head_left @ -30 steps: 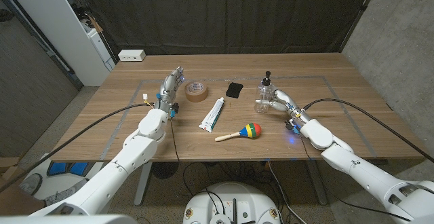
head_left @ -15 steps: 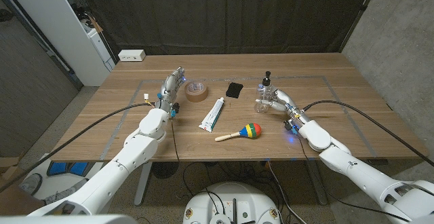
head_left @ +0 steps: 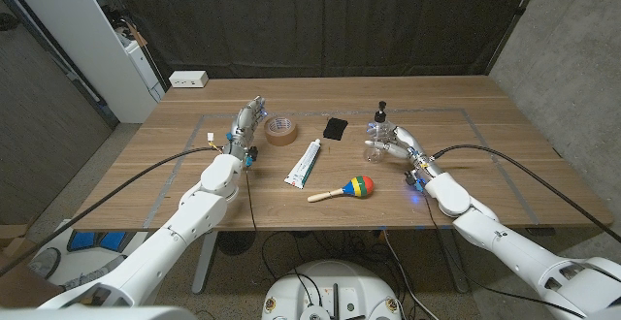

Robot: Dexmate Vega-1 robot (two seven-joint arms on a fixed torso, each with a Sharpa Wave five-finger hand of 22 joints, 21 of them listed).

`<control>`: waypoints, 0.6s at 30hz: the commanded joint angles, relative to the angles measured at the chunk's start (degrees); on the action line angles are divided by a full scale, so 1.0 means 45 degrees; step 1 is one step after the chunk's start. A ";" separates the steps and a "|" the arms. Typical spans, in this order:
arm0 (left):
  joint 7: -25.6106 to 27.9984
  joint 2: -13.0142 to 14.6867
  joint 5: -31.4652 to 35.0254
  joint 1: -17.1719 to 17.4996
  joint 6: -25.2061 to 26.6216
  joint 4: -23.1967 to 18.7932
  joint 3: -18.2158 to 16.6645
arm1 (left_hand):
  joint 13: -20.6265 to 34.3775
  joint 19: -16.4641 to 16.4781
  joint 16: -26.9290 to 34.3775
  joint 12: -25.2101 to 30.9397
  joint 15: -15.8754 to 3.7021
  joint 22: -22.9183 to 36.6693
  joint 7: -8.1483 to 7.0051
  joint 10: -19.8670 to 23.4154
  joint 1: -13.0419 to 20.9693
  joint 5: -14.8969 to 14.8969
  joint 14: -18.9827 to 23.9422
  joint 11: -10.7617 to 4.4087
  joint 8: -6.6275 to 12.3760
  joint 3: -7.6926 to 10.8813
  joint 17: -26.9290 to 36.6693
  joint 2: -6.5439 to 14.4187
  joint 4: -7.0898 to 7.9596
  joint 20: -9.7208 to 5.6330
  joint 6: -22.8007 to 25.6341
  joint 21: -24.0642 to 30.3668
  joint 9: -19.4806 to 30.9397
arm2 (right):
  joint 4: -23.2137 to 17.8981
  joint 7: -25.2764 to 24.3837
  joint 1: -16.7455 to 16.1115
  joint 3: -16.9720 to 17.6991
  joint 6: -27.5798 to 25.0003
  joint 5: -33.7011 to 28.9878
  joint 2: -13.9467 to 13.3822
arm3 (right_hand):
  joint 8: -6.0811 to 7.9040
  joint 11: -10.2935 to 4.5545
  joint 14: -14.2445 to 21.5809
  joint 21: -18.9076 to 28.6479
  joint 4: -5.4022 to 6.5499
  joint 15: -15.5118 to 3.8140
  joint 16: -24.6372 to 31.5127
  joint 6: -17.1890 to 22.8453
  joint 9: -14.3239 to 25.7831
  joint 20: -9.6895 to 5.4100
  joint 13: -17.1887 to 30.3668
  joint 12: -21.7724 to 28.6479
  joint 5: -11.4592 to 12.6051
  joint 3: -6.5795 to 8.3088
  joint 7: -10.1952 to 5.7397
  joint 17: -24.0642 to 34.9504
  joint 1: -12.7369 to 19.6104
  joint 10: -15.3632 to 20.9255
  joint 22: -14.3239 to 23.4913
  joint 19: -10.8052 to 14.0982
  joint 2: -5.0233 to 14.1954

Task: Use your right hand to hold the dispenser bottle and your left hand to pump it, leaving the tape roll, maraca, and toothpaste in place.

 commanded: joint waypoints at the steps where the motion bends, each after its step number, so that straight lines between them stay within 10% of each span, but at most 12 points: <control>1: -0.0091 -0.0085 -0.0043 -0.0143 -0.0070 0.0122 0.0061 | 0.0036 0.0101 0.0019 0.0002 -0.0033 0.0019 0.0020 0.0101 -0.0167 0.0001 0.0104 0.0016 0.0025 0.0145 0.0034 0.0587 -0.0001 -0.0869 0.0120 -0.0055 0.0063 | 0.0079 -0.0284 -0.0015 0.0064 0.0068 0.0126 0.0199 | 0.0296 -0.0075 0.0325 0.0095 0.0030 -0.1630 0.0232 0.0364 0.0131 -0.0294 0.0131 0.0193 0.0023 -0.0113 -0.0078 0.0179 0.0278 0.0406 0.0060 0.0281 0.0103; 18: -0.0244 0.0196 0.0413 -0.0209 -0.0209 -0.0597 0.0183 | 0.0038 0.0261 0.0005 -0.0016 -0.0029 0.0022 0.0032 0.0157 -0.0140 0.0009 0.0161 0.0042 0.0017 0.0321 0.0018 0.0631 -0.0049 -0.0742 0.0185 -0.0161 0.0066 | -0.1583 -0.0213 -0.0558 0.0389 -0.0550 0.0214 -0.0380 | 0.0688 0.0034 0.0149 0.0738 0.0001 -0.1500 0.0510 0.0019 0.0463 0.0387 0.0498 0.0216 0.0153 -0.0292 -0.0042 0.0696 0.0806 0.0239 0.0138 0.2169 0.0417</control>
